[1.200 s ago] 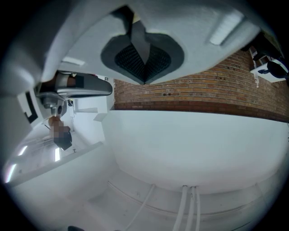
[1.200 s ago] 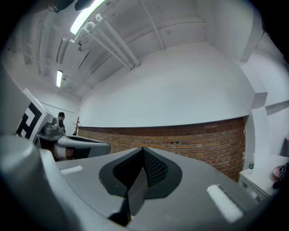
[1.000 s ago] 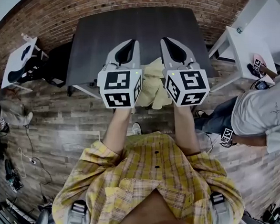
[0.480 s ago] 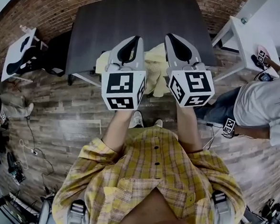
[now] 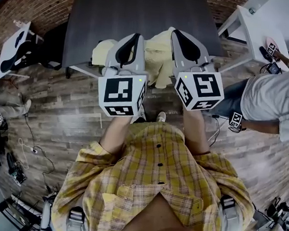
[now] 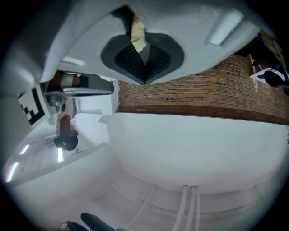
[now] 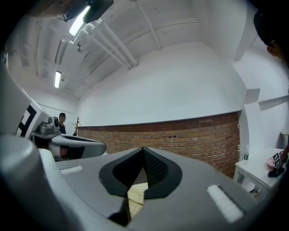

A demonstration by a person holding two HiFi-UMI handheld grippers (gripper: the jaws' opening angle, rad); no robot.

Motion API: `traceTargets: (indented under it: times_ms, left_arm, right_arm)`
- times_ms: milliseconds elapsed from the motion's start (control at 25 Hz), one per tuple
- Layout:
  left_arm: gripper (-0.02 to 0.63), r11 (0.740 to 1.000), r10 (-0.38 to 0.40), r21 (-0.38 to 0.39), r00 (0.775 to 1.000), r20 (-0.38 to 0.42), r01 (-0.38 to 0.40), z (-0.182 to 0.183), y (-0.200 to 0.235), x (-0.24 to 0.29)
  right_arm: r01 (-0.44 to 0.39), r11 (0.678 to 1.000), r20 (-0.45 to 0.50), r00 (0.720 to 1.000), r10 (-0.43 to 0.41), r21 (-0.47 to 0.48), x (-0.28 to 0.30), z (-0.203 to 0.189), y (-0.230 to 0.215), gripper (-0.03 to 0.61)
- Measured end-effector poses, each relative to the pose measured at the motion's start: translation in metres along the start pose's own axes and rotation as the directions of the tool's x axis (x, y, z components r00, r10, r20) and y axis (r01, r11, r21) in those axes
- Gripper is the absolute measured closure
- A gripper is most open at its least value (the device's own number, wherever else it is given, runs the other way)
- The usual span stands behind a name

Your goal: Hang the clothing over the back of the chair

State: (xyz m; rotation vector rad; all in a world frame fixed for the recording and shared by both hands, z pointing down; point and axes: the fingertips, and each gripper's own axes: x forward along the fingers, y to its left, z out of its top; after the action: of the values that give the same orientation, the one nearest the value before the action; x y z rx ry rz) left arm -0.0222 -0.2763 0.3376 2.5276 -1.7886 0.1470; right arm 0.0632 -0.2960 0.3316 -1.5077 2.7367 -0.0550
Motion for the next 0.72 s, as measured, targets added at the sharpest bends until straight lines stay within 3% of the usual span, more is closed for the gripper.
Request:
traceTargets:
  times_ms: [720]
  left_arm:
    - [0.612,1.000,0.003,0.007,1.000,-0.001,-0.003,-0.019,-0.011,-0.018]
  right_arm:
    - [0.010,1.000,-0.023,1.000,-0.011,-0.014,-0.015,-0.020,0.015,0.572]
